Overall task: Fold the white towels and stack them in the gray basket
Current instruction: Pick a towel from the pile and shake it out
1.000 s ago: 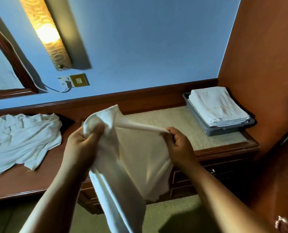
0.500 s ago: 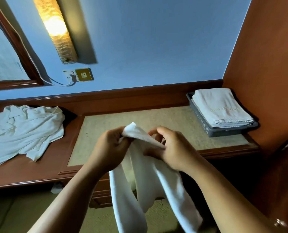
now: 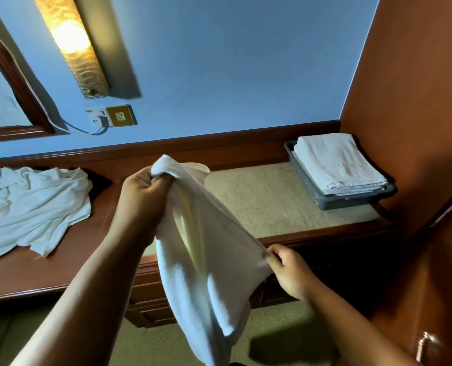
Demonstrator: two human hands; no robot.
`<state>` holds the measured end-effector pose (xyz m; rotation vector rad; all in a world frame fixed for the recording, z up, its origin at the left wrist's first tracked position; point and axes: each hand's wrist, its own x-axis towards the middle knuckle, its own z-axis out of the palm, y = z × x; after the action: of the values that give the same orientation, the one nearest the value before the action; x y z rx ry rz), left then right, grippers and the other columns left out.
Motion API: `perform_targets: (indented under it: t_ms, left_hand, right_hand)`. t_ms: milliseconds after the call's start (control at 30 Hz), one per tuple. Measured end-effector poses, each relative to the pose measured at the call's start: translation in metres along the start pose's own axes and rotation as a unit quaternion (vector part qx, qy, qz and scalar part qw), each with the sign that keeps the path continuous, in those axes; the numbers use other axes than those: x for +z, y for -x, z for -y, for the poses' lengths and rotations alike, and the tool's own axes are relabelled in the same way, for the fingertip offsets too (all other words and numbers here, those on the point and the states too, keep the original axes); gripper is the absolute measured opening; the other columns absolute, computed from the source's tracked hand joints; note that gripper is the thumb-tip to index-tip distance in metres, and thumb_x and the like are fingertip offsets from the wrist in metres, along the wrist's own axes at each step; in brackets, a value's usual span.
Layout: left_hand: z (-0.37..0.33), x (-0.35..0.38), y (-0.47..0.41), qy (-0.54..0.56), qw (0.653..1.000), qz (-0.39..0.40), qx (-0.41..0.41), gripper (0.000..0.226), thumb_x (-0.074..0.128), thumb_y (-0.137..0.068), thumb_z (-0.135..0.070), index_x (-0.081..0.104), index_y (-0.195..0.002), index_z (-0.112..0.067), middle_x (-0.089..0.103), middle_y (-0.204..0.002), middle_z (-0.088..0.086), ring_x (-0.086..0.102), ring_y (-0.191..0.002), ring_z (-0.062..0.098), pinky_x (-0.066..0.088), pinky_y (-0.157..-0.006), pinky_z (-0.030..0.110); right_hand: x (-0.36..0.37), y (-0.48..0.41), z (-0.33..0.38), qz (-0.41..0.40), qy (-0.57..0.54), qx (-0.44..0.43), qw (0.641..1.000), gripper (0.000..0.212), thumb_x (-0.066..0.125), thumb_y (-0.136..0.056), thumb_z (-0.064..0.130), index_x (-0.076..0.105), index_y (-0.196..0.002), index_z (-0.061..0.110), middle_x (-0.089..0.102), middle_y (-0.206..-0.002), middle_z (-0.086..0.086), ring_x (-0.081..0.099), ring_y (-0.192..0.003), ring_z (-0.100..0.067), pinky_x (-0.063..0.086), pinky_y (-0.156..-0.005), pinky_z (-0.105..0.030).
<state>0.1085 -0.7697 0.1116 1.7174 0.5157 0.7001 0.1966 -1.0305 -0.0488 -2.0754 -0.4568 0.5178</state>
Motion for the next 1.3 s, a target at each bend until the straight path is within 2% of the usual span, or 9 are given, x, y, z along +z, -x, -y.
perform_targets:
  t_ms: [167, 267, 433, 533, 667, 767, 967, 1100, 1300]
  left_hand:
    - [-0.003, -0.001, -0.003, -0.072, 0.997, 0.01, 0.035, 0.023, 0.062, -0.098, -0.031, 0.074, -0.079, -0.031, 0.07, -0.069, -0.007, 0.061, -0.065, 0.01, 0.05, -0.064, 0.033]
    - [-0.01, 0.002, 0.001, -0.188, 0.972, 0.1, 0.1, 0.014, 0.07, -0.093, -0.024, 0.073, -0.083, -0.032, 0.067, -0.065, -0.013, 0.056, -0.057, -0.005, 0.044, -0.055, 0.014]
    - [-0.026, 0.008, 0.012, -0.305, 0.904, 0.262, 0.144, 0.019, 0.069, -0.094, -0.026, 0.062, -0.11, -0.035, 0.071, -0.073, -0.002, 0.055, -0.056, 0.005, 0.05, -0.06, 0.025]
    - [-0.041, 0.006, 0.013, -0.296, 0.884, 0.285, 0.221, 0.02, 0.063, -0.097, -0.023, 0.06, -0.113, -0.036, 0.068, -0.072, 0.006, 0.058, -0.06, 0.02, 0.051, -0.062, 0.032]
    - [-0.061, 0.008, 0.015, -0.261, 0.867, 0.291, 0.309, 0.014, 0.062, -0.098, -0.021, 0.062, -0.111, -0.027, 0.064, -0.067, 0.007, 0.055, -0.055, 0.021, 0.042, -0.052, 0.02]
    - [-0.063, 0.008, 0.019, -0.219, 0.884, 0.251, 0.328, 0.011, 0.063, -0.098, -0.025, 0.062, -0.109, -0.026, 0.069, -0.077, 0.006, 0.065, -0.065, 0.024, 0.05, -0.06, 0.026]
    - [-0.002, 0.012, 0.029, -0.133, 0.939, 0.244, 0.205, 0.026, 0.073, -0.085, -0.051, 0.066, -0.098, -0.029, 0.062, -0.071, 0.002, 0.054, -0.059, 0.008, 0.048, -0.05, 0.038]
    - [0.084, 0.006, 0.051, -0.203, 0.91, 0.361, 0.018, 0.035, 0.07, -0.087, -0.055, 0.072, -0.087, -0.019, 0.069, -0.069, -0.002, 0.065, -0.059, 0.011, 0.055, -0.058, 0.047]
    - [0.122, -0.007, 0.06, -0.031, 0.991, 0.063, -0.113, 0.036, 0.062, -0.09, -0.059, 0.074, -0.093, -0.025, 0.076, -0.08, 0.004, 0.073, -0.073, 0.022, 0.059, -0.069, 0.048]
  right_hand:
    - [-0.016, -0.01, 0.01, -0.224, -0.099, -0.034, 0.969, 0.029, 0.047, -0.105, 0.021, 0.055, -0.077, 0.017, 0.06, -0.07, 0.001, 0.055, -0.065, -0.013, 0.042, -0.063, -0.034]
    - [-0.033, -0.011, 0.038, -0.284, -0.115, -0.106, 0.946, 0.033, 0.058, -0.1, 0.032, 0.054, -0.071, 0.016, 0.053, -0.061, 0.003, 0.046, -0.057, -0.003, 0.039, -0.059, -0.031]
    - [-0.046, 0.01, 0.106, -0.219, -0.054, -0.225, 0.948, 0.034, 0.068, -0.084, 0.059, 0.061, -0.082, 0.026, 0.066, -0.068, 0.007, 0.062, -0.064, -0.004, 0.044, -0.057, -0.017]
    - [-0.043, 0.021, 0.135, -0.114, -0.009, -0.27, 0.956, 0.034, 0.067, -0.082, 0.057, 0.059, -0.107, 0.035, 0.054, -0.055, 0.007, 0.048, -0.048, -0.006, 0.035, -0.049, -0.018]
    - [-0.027, 0.017, 0.145, 0.028, 0.048, -0.268, 0.962, 0.068, 0.063, -0.081, 0.063, 0.039, -0.14, 0.039, 0.05, -0.054, 0.007, 0.04, -0.045, -0.005, 0.033, -0.046, -0.021]
    - [-0.02, 0.02, 0.152, 0.056, 0.013, -0.292, 0.955, 0.031, 0.058, -0.091, 0.057, 0.063, -0.106, 0.031, 0.063, -0.066, 0.015, 0.059, -0.058, -0.002, 0.044, -0.056, -0.016]
    - [-0.039, 0.016, 0.147, -0.11, -0.131, -0.268, 0.948, 0.018, 0.06, -0.094, 0.043, 0.071, -0.087, 0.03, 0.071, -0.077, 0.01, 0.064, -0.073, -0.007, 0.047, -0.065, -0.024]
    - [-0.056, 0.015, 0.142, -0.177, -0.242, -0.207, 0.931, 0.014, 0.06, -0.085, 0.043, 0.072, -0.081, 0.037, 0.065, -0.072, 0.012, 0.057, -0.072, -0.006, 0.044, -0.068, -0.026]
    - [-0.083, 0.008, 0.102, -0.178, 0.032, -0.136, 0.974, 0.028, 0.065, -0.093, 0.04, 0.063, -0.083, 0.014, 0.057, -0.062, 0.011, 0.054, -0.064, -0.012, 0.038, -0.059, -0.029]
